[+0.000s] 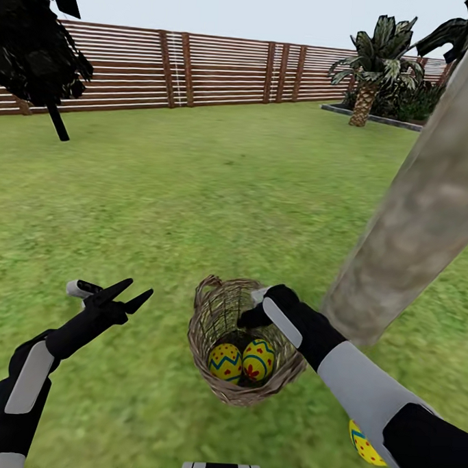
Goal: Take the three Easter eggs out of the wicker basket on the lawn in the garden, then place them on the lawn next to a single tree (choose any tree) so that all three eggs are next to the same tree and none are left in the basket.
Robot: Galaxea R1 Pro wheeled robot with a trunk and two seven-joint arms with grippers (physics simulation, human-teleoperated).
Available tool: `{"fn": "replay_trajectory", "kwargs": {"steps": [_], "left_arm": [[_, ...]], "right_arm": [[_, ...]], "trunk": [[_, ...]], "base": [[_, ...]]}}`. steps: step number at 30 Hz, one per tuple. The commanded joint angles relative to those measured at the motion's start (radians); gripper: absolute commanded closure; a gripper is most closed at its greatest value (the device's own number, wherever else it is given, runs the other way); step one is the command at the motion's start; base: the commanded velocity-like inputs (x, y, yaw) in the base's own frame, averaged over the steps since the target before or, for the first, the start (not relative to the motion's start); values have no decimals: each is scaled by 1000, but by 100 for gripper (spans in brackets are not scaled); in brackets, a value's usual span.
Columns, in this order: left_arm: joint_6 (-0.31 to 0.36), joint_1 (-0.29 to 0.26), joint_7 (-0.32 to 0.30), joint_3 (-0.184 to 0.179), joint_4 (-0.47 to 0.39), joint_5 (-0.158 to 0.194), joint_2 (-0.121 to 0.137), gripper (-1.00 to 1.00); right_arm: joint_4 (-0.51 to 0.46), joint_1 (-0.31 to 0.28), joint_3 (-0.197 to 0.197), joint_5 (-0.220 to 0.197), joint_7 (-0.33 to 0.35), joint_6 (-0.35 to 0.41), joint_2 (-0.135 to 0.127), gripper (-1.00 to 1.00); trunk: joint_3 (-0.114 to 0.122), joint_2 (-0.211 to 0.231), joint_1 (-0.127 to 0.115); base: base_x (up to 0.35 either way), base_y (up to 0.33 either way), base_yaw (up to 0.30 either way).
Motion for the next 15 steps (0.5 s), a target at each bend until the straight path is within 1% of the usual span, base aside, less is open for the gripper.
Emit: {"fn": "replay_trajectory", "kwargs": {"steps": [1, 10, 13, 15], "left_arm": [[5, -1, -2, 1, 0, 1, 1, -100], [5, -1, -2, 2, 3, 1, 3, -100], [5, -1, -2, 2, 5, 1, 3, -100], [5, -1, -2, 2, 11, 1, 3, -100]], "right_arm": [[1, -1, 2, -11, -11, 2, 0, -100], [1, -1, 0, -7, -13, -3, -2, -100], [3, -2, -1, -6, -16, -5, 2, -100], [12, -7, -12, -6, -17, -6, 3, -100]], "trunk": [[-5, -1, 0], [-40, -3, 4], [-40, -3, 4], [-40, -3, 4]], "base": [[0, 0, 0], [0, 0, 0], [0, 0, 0], [0, 0, 0]]}}
